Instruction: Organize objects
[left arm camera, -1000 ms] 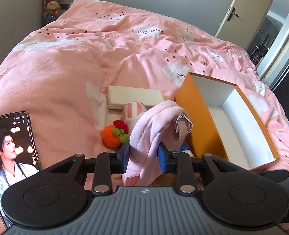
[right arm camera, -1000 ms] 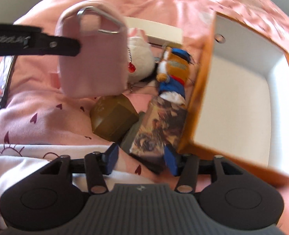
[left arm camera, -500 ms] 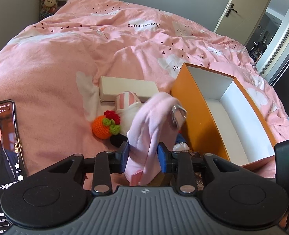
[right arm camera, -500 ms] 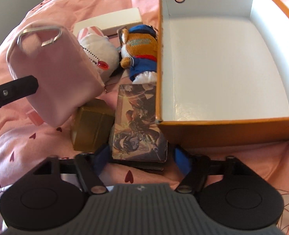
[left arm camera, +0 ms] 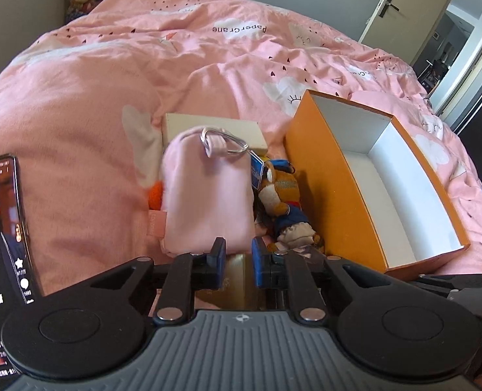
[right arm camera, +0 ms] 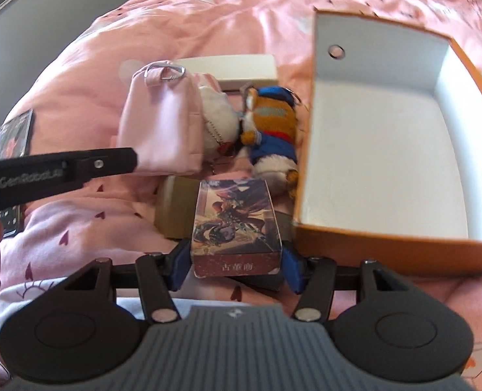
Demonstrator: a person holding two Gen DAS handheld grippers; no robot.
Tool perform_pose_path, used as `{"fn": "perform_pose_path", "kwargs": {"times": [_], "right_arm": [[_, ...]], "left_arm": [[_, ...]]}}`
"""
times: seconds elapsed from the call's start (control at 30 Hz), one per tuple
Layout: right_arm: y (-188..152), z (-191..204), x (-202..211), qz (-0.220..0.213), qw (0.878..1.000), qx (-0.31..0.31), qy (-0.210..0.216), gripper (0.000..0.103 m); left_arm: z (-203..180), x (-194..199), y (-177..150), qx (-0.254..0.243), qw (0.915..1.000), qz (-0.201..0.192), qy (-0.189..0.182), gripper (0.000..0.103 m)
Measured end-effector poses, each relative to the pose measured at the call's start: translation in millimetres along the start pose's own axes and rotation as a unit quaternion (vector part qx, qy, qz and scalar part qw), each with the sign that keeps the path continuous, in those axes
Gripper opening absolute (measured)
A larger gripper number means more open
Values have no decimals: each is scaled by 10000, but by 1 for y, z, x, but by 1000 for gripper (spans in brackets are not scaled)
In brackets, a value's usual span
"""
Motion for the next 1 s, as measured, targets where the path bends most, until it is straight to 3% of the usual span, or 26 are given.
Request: {"fn": "perform_pose_path", "kwargs": {"times": [0.23, 0.37, 0.57, 0.73, 1.0], "right_arm": [[17, 18, -5, -183, 9945, 986, -307, 59], [35, 15, -16, -206, 9924, 1141, -409, 59], [65, 14, -28, -318, 9897, 1375, -243, 59], [92, 7, -47, -281, 9905, 1344, -106, 59], [115, -5, -77, -102, 9925, 1210, 158, 60]], "left_arm": [[6, 0, -2, 20, 9998, 171, 58, 18], [12, -6, -2, 210, 9995, 244, -15, 18], [20, -4, 7, 347, 9993, -51, 139, 19], [28, -5, 19, 429, 9978, -307, 408, 34], [39, -42, 30, 655, 9971, 105, 376, 51]]}}
Point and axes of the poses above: each gripper's, at about its wrist camera, not at the fingertips, and x roughly against the way its jaws point, z to its left, y to its top, the point moved 2 cm from there along -x, roughly the way its jaws point, and after that the axes turned 11 degrees about y, right-handed, at the moved point
